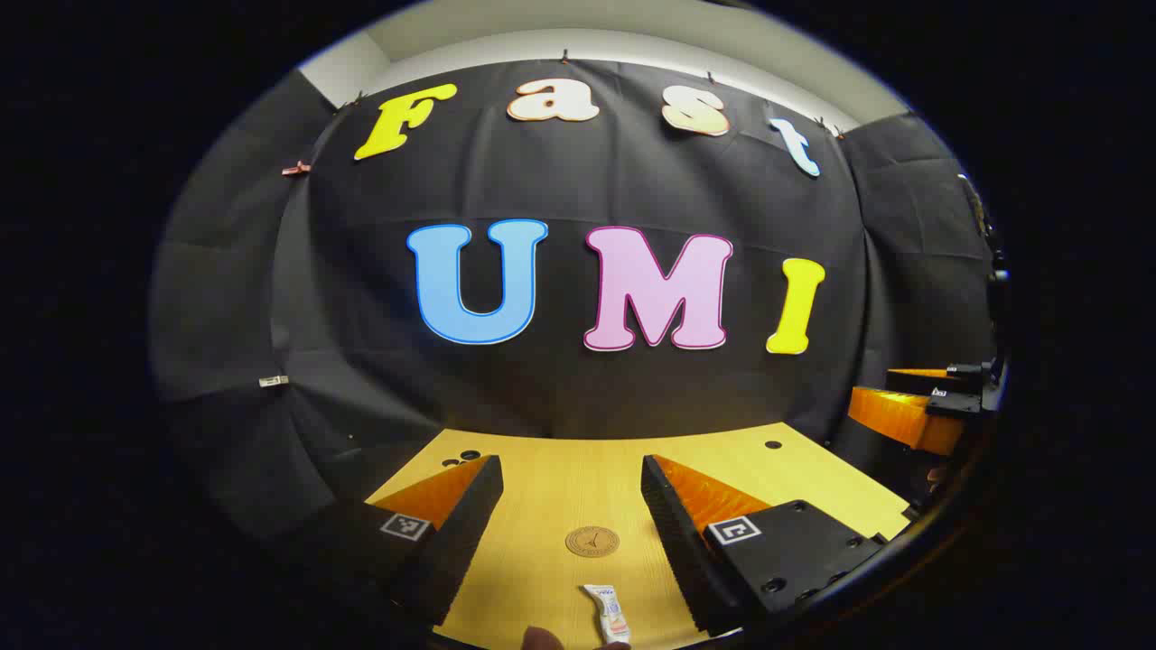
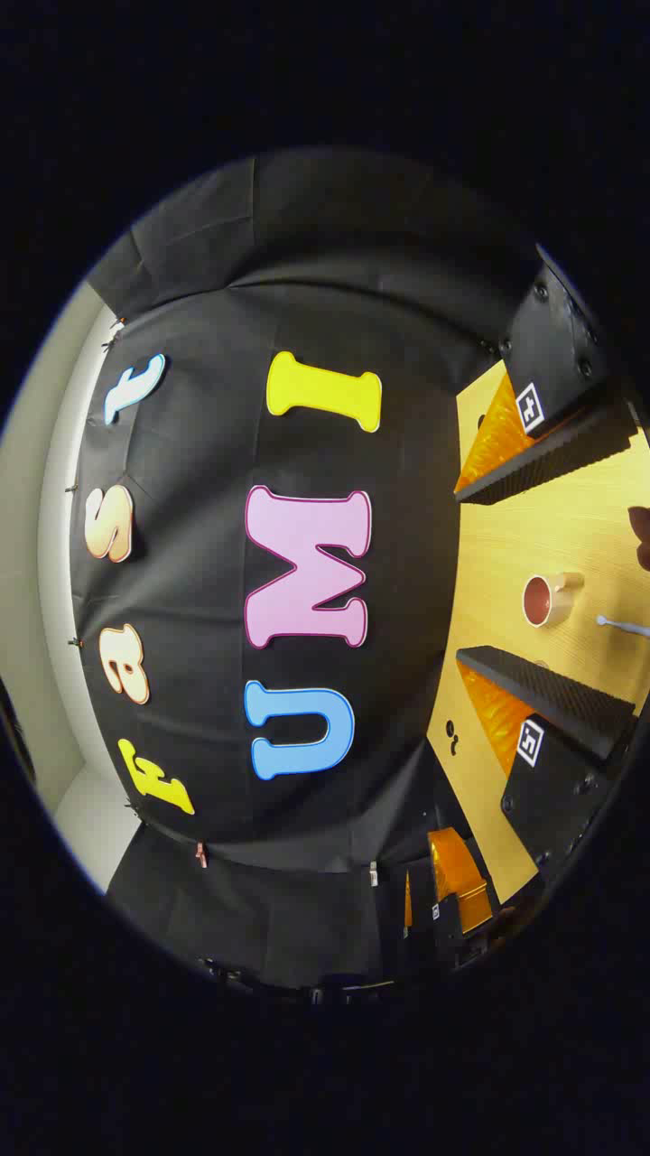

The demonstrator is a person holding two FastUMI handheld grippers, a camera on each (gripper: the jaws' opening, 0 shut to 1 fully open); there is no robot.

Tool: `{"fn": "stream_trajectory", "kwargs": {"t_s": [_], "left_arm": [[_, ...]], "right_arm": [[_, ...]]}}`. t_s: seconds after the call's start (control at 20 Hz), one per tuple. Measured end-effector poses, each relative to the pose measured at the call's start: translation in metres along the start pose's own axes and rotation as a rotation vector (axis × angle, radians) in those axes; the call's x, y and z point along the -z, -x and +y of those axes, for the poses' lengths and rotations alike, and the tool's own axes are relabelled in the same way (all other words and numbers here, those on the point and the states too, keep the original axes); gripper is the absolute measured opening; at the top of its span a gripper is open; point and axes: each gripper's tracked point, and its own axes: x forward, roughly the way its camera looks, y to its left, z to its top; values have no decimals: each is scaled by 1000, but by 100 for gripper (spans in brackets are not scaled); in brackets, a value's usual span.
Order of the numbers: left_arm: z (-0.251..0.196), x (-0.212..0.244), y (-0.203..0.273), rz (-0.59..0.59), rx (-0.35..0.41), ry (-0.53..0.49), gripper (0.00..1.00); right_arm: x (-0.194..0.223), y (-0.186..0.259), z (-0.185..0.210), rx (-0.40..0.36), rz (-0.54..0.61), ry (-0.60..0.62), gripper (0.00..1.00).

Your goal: Put the toothbrush and toothpaste on the desktop into the cup, then pick up the cup and place it on the coaster on the desktop.

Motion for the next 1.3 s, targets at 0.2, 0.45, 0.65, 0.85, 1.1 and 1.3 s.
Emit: {"fn": "stream_trajectory", "kwargs": {"t_s": [0.2,0.45,0.65,0.85,1.1,1.3], "left_arm": [[-5,7,-1,19,17,1,95],[-11,20,-2,49,18,4,95],[-19,32,-1,73,27,-4,95],[-28,43,-1,103,36,-1,96],[-47,95,-6,243,64,-5,96],[-60,152,-15,383,65,15,96]], "right_arm": [[3,-1,4,-8,5,6,97],[8,-2,1,-8,24,24,97],[11,1,-1,-7,37,21,97],[19,4,-5,-2,55,26,97],[33,13,-15,10,98,22,98],[41,20,-28,22,127,18,98]]}}
